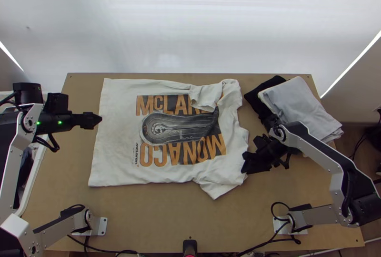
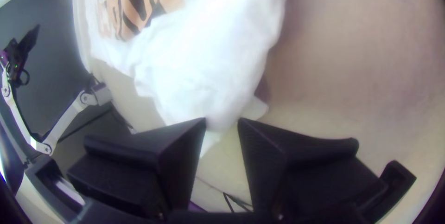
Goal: Fold the t-shirt
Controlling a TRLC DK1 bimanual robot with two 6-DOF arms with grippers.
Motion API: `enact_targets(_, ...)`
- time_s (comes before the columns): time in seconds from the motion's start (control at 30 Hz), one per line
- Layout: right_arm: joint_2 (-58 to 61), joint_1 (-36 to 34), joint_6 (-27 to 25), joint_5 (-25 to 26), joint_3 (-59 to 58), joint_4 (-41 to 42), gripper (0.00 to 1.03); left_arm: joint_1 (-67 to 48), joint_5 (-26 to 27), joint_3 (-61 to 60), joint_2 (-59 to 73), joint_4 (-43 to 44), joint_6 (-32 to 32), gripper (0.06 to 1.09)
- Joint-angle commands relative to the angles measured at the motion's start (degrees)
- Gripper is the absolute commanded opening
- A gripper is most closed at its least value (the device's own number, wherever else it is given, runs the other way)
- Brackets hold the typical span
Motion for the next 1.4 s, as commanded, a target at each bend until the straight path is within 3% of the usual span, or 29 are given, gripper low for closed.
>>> enact_targets(0.0,-0.87,1.82,1.54,0.05,0.04,0.54,0.35,0.16,-2.63,-1.53,0.18,-3.56,3.77,1.04)
enact_targets(0.1,-0.87,2.96,2.33,0.05,0.48,0.54,0.34,1.74,-3.69,-3.46,0.10,-3.74,6.58,1.04)
enact_targets(0.17,-1.04,3.58,2.33,0.14,0.39,1.33,0.24,3.85,-3.69,-4.95,0.18,-4.09,9.74,1.04)
enact_targets(0.27,-1.30,3.93,2.33,0.40,0.30,2.21,0.20,6.84,-3.77,-7.77,0.71,-4.00,13.08,1.04)
enact_targets(0.3,-1.48,4.10,2.33,0.40,0.39,2.39,0.14,7.72,-4.48,-9.44,0.71,-4.17,14.84,1.04)
enact_targets(0.4,-2.54,4.28,2.42,0.84,0.39,3.53,0.03,7.90,-11.07,-13.04,1.42,-7.08,17.74,1.04)
enact_targets(0.5,-3.50,4.46,2.68,1.28,0.57,3.53,0.03,6.14,-17.49,-12.07,3.52,-16.92,18.27,1.04)
enact_targets(0.57,-3.68,4.54,2.94,1.37,0.57,3.53,0.03,4.99,-17.66,-10.23,3.70,-23.16,18.62,1.04)
enact_targets(0.77,-3.77,6.21,4.26,1.28,1.36,3.97,0.03,2.71,-20.56,-12.95,3.79,-25.36,20.20,1.04)
enact_targets(1.37,-4.47,5.16,4.53,1.37,2.15,4.06,0.03,-1.86,-21.35,-29.04,6.51,-16.22,21.78,1.03)
